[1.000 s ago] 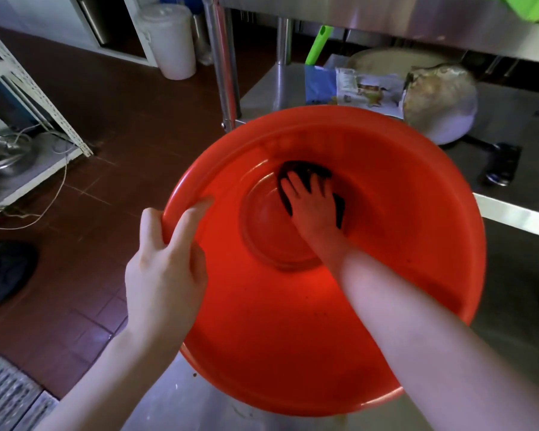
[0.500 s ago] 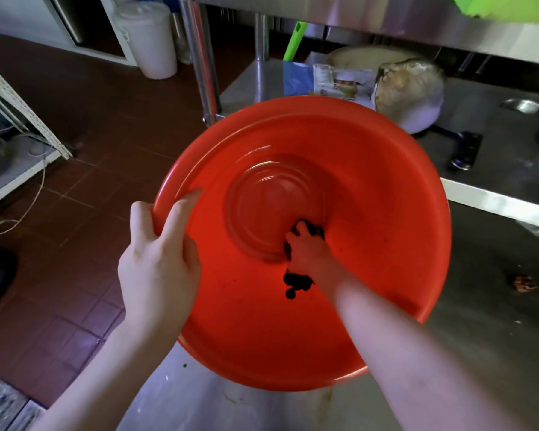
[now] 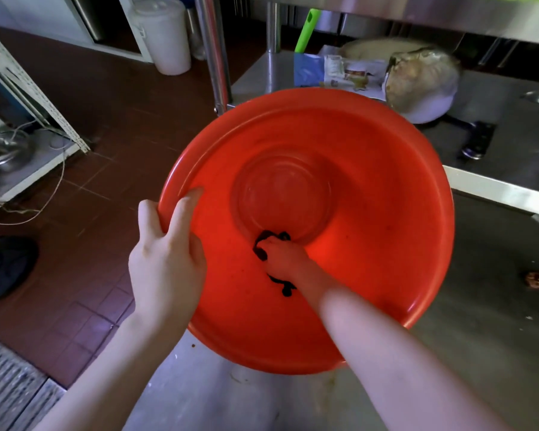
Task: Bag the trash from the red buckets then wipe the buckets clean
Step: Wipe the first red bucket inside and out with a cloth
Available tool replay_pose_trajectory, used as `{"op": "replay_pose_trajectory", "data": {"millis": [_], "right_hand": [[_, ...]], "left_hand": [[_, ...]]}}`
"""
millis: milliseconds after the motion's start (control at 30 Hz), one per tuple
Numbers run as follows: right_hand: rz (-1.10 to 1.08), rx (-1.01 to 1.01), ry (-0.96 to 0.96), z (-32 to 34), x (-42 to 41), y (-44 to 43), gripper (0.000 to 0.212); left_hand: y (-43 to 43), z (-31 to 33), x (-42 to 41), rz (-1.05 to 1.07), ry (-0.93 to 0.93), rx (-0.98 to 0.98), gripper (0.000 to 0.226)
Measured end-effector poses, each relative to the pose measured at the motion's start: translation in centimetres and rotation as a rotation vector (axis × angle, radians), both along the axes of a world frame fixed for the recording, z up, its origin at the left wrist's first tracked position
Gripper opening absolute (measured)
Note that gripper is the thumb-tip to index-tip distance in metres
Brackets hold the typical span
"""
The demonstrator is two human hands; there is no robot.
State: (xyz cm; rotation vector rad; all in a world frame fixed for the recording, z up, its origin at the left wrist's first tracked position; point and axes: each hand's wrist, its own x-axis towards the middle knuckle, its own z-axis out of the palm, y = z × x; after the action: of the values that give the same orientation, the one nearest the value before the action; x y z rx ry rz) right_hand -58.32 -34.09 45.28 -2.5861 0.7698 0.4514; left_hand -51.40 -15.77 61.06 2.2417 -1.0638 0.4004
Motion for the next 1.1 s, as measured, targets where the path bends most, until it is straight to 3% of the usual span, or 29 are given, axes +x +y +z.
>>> {"op": "replay_pose_trajectory", "data": {"millis": [167,333,633,800,1000,1100], "right_hand": [[-0.049,-0.526,0.382,1.6,-3.1,-4.5,0.044],[-0.024,-0.715,0.298,3.7,-3.3,-9.6,0.049],[-0.067,-0.617,0.317,2.5,-2.7,-7.9,0.043],[-0.080,-0.432,0.331,1.0,-3.0,-4.9,0.048],[-0.092,-0.247,0.057,0.9,-2.7,-2.8,0.037],[-0.090,-0.291,-0.132,2.0,-2.5,-3.8,0.053]], "left_hand": [[-0.4,0.3,-0.4,-0.027,0.027,0.028,0.060],[-0.5,0.1,-0.8,-0.018,0.031,0.022,0.060],[-1.2,0.4,-0.1,0.033,0.027,0.006,0.063],[-1.2,0.5,-0.4,0.039,0.031,0.009,0.062],[-1.3,0.4,-0.2,0.041,0.028,0.008,0.062],[-1.2,0.1,0.0,0.025,0.021,0.000,0.062]]}}
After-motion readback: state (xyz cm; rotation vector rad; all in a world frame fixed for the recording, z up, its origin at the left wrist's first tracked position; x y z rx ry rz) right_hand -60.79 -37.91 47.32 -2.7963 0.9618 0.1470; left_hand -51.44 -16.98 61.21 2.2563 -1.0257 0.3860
